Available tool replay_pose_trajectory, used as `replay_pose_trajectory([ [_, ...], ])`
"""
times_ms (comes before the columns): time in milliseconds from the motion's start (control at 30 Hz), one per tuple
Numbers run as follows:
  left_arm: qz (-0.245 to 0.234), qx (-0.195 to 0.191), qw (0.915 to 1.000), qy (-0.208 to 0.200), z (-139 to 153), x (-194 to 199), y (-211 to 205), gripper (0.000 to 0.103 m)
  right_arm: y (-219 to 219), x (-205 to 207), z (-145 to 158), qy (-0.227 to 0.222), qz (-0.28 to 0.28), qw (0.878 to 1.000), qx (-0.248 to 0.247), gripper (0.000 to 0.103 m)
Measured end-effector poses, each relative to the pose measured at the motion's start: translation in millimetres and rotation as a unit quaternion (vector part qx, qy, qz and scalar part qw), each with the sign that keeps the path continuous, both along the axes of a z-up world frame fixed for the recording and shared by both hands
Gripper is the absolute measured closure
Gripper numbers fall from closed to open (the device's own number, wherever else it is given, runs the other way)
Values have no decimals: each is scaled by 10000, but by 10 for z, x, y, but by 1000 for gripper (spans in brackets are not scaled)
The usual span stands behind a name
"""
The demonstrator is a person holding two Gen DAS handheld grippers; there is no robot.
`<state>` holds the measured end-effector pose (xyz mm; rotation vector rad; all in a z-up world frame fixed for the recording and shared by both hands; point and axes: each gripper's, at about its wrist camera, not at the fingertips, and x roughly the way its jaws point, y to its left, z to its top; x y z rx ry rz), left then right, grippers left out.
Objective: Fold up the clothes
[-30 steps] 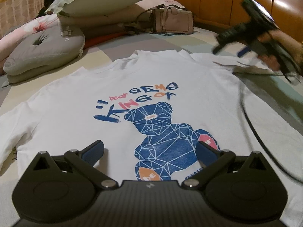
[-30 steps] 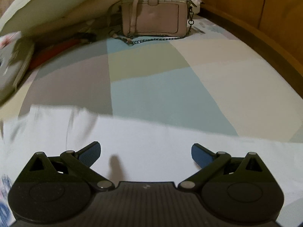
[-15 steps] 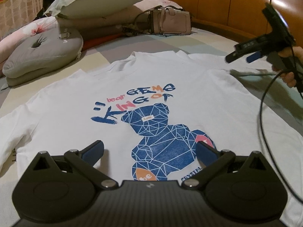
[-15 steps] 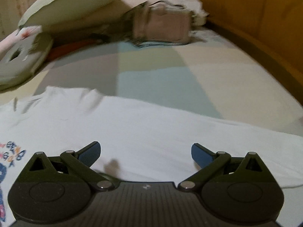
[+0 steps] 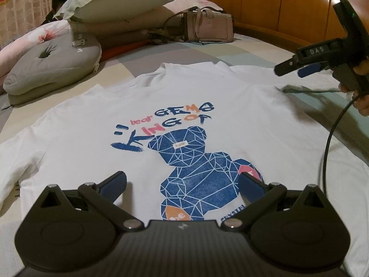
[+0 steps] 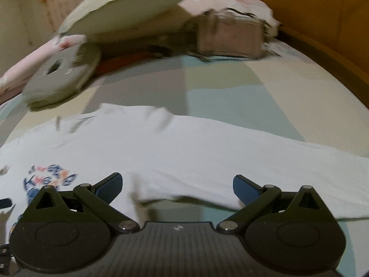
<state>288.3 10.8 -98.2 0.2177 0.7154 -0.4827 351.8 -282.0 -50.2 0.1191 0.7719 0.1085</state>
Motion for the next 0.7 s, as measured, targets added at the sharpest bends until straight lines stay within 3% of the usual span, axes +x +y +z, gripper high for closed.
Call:
replay_pose_trajectory([
  [100, 40, -17, 10000, 20, 3, 16, 30, 1, 258, -112, 18, -264, 549, 9980, 138, 0],
  [300, 213, -71, 9997, 93, 3, 74, 114, 1, 660, -127, -130, -299, 1620, 9862, 184, 0],
  [433, 213, -39, 9997, 114, -16, 77, 106, 1, 696, 33, -294, -59, 1476, 9890, 4, 1],
  [700, 171, -83, 9998, 61, 18, 50, 114, 1, 655, -384, -399, 35, 1523, 9875, -403, 0],
])
